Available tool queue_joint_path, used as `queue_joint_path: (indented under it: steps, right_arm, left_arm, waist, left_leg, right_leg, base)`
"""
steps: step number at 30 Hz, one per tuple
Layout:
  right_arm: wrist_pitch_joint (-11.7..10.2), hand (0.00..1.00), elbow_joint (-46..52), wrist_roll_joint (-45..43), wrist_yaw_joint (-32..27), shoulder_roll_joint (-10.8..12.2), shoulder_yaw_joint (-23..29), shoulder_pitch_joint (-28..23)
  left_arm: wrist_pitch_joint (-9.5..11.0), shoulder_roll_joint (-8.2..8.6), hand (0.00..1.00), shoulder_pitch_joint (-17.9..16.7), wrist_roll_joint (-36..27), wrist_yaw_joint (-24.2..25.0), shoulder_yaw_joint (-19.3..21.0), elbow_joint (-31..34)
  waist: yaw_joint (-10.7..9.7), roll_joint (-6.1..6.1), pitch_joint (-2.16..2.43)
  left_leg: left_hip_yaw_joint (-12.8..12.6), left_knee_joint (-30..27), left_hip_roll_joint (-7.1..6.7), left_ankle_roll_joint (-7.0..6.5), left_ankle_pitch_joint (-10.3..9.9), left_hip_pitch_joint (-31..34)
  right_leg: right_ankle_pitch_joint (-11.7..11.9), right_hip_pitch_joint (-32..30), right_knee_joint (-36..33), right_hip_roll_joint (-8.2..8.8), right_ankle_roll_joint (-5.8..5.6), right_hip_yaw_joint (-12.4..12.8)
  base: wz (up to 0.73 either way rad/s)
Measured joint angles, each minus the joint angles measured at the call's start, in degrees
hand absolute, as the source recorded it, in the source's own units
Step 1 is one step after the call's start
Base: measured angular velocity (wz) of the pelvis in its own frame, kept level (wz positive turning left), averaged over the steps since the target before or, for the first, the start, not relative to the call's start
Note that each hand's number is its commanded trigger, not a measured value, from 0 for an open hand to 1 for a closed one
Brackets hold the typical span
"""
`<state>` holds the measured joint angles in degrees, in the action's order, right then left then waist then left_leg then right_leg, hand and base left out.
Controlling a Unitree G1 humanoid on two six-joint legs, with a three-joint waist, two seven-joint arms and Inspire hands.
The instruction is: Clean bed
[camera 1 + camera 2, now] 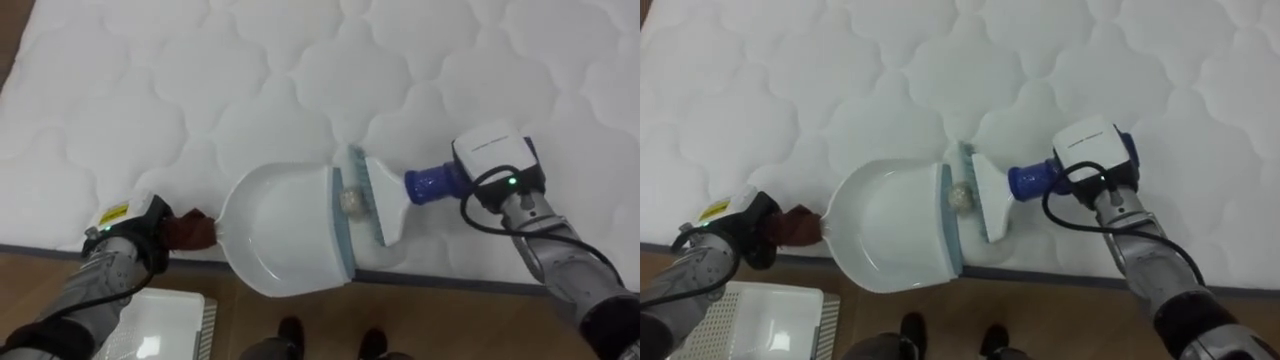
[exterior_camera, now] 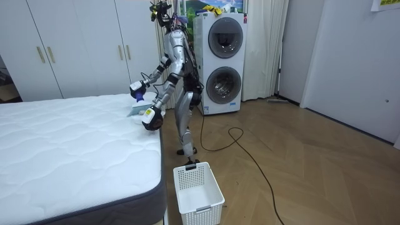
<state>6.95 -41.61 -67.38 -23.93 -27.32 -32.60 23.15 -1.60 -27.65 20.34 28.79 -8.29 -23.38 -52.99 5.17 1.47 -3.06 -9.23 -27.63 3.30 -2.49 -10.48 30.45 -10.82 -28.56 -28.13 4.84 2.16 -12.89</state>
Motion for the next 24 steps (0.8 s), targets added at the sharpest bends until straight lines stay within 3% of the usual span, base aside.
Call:
queue_joint_path:
  steps: [11,18,24]
  right_arm:
    - [-0.51,1.0,8.39,4.19,4.19,0.24,-1.33,-1.44]
    - [-6.47,1.0,11.26,7.16,7.12,1.11,-3.75,-1.44]
    - [-9.35,1.0,11.25,9.85,9.1,1.92,-4.52,-1.85]
  left_arm:
    - [0.71,0.0,1.0,0.01,0.12,0.0,0.03,0.19]
    - [1.86,0.38,1.0,-0.48,0.51,0.1,-0.01,0.11]
    - [2.33,0.6,1.0,-1.77,0.66,0.08,-0.01,0.14]
  waist:
    - [0.42,-0.47,0.05]
    - [1.75,-0.48,0.04]
    - [1.76,-0.49,0.03]
  left_leg:
    - [-0.05,-0.15,0.09,0.09,-0.05,0.59]
    - [-0.29,0.19,-0.11,0.07,-0.05,0.11]
    - [-0.02,-0.3,-0.15,0.04,-0.07,0.46]
  right_leg:
    - [0.05,-0.59,0.17,-0.39,0.07,-0.02]
    - [-0.01,-0.6,-0.68,0.08,0.05,0.02]
    - [-0.15,-0.6,-0.88,0.51,0.12,-0.4]
  base:
    - [0.0]
    - [0.0]
    - [0.02]
